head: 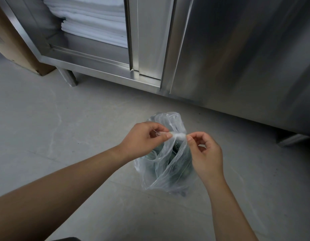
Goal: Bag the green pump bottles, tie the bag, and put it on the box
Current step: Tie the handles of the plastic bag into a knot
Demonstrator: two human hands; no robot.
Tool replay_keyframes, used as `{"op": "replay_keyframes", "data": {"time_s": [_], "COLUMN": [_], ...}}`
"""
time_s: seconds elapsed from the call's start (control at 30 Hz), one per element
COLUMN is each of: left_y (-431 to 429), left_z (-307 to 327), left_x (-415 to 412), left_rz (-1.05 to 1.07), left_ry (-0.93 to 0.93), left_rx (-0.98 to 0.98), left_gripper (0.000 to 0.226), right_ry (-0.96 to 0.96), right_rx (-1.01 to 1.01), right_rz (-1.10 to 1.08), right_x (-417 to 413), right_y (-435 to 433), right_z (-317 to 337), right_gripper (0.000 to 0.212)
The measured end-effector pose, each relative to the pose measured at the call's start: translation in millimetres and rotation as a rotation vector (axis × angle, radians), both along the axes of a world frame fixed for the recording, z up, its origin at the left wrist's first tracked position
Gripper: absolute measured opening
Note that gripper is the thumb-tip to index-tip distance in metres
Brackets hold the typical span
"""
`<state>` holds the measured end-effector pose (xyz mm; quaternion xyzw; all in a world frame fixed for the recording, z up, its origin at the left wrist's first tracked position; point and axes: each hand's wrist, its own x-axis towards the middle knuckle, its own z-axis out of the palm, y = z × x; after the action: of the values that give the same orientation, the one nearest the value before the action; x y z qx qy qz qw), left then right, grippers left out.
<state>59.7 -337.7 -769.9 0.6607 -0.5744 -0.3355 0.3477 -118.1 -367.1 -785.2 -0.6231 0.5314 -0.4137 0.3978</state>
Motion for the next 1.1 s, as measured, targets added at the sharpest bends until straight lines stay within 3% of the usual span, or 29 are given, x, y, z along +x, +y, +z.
{"op": "replay_keyframes", "data": {"time_s": [0.2,0.53,0.63,0.8,0.97,1.1], "left_y": [-4,-1,-1,-2,0,-1], "left_z": [5,5,5,8,11,10], "left_x": [-18,-14,-10,-8,-8,-8], "left_rz": [0.002,0.016,0.007,-0.009,0.048,0.028], "left_ry": [-0.029,-0.158,-0.175,-0.154,-0.061,-0.121], "left_rx": [-0.093,-0.134,-0.129,-0.146,-0.133,-0.106], "left_gripper": [0.041,0.015,0.012,0.011,0.028,0.020], "right_ry": [-0.037,0.007,-0.068,-0.187,-0.171,-0.182], "right_rx": [0.038,0.033,0.072,0.154,0.146,0.180], "right_rz": [0.071,0.054,0.005,0.010,0.124,0.106], "right_x": [5,6,6,9,10,11], "right_y": [6,4,2,1,5,5], "right_z": [6,7,9,10,14,14], "right_gripper": [0.017,0.017,0.018,0.019,0.020,0.020]}}
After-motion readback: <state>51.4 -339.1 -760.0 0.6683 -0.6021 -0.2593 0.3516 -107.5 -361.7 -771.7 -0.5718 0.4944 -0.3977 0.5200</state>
